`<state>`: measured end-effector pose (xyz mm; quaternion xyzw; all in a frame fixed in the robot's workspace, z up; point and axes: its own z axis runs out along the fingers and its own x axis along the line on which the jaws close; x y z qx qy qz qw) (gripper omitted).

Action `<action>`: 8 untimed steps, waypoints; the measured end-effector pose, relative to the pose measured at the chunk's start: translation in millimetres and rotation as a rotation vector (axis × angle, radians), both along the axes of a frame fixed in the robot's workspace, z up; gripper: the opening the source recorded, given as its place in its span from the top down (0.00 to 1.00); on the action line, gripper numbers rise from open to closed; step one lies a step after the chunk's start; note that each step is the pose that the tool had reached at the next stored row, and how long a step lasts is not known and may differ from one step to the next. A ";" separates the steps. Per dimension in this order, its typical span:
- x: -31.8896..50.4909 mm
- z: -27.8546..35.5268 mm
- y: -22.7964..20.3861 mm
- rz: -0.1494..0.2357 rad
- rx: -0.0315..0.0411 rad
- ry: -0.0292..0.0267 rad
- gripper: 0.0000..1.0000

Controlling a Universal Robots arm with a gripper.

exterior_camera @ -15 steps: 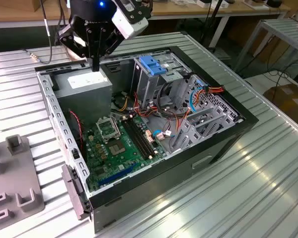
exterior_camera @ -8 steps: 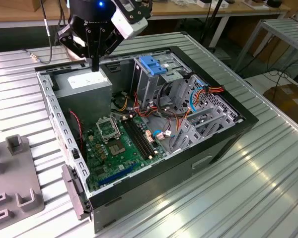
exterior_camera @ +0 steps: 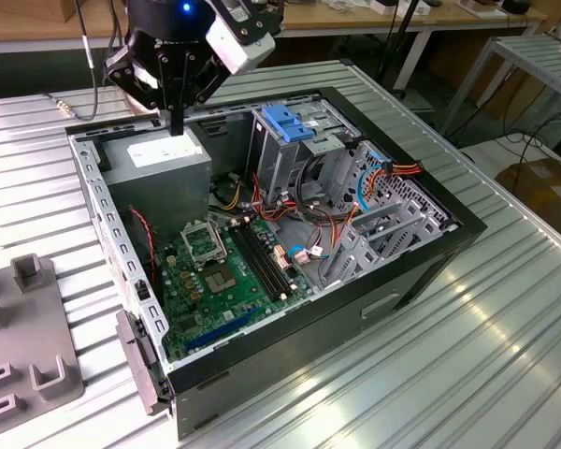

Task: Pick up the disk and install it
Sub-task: 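Reach for the disk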

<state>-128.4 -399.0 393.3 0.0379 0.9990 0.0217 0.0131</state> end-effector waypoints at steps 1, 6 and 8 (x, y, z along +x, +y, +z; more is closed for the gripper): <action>-1.4 0.0 0.0 0.000 0.0000 0.0000 0.90; -12.6 0.0 0.1 0.000 0.0000 0.0000 0.90; -17.1 0.0 0.3 0.000 -0.0001 0.0000 0.90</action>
